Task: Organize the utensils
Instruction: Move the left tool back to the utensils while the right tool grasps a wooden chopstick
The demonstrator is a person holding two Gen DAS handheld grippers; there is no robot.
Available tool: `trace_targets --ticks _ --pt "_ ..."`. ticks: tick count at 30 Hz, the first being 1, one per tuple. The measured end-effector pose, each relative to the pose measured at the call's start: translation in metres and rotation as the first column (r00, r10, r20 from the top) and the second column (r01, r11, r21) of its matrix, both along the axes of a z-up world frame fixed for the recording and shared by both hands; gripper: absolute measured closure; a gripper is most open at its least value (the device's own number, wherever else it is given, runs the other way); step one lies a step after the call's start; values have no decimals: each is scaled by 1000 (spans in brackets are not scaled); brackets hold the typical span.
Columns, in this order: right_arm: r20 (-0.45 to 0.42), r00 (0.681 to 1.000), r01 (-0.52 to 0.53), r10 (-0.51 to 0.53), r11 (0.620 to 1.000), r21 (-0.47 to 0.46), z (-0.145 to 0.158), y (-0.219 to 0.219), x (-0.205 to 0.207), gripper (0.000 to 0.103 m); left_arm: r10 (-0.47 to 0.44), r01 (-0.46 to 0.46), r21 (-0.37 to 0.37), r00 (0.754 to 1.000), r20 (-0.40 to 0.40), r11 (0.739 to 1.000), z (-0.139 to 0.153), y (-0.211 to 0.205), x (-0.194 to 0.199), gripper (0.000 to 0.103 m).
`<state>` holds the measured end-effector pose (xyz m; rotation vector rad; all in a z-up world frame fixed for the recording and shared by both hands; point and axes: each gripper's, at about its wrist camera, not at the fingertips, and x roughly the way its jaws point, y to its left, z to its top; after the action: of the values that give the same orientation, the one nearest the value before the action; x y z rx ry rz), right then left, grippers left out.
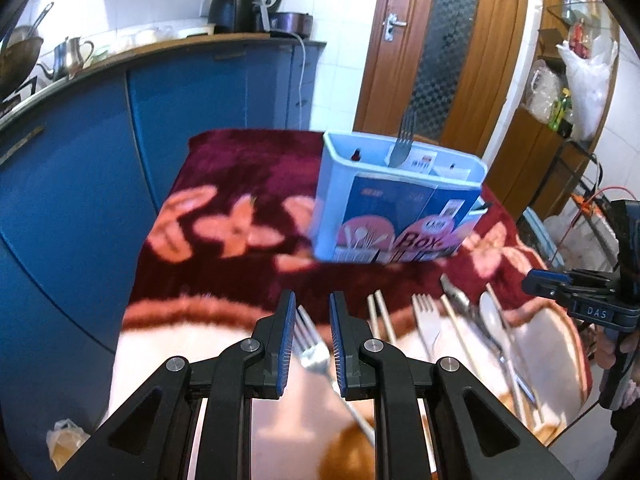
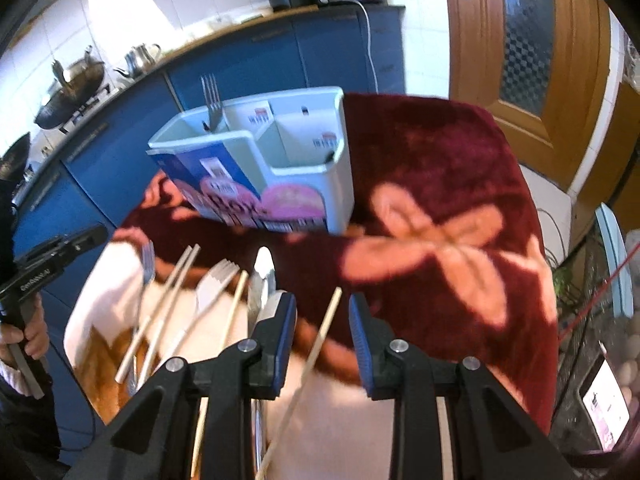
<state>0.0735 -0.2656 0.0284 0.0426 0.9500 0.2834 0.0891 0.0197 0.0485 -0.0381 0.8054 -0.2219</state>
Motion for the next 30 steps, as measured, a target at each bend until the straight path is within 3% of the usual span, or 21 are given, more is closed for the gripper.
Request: trace_targets --ticks 4,11,19,30 --pt "-50 998 23 -25 999 -35 -10 2 1 73 11 -11 1 997 -70 1000 -14 5 5 79" --pt "-112 993 39 -46 997 -65 -22 3 2 73 2 -4 -13 981 -195 1000 -40 5 12 78" --pt "-164 986 21 -35 996 -88 -29 9 7 73 -57 34 -70 933 -356 997 -64 -4 20 78" --pt "-209 978 -3 -22 993 -116 -34 16 16 76 -74 62 -43 899 -431 997 -66 -13 37 79"
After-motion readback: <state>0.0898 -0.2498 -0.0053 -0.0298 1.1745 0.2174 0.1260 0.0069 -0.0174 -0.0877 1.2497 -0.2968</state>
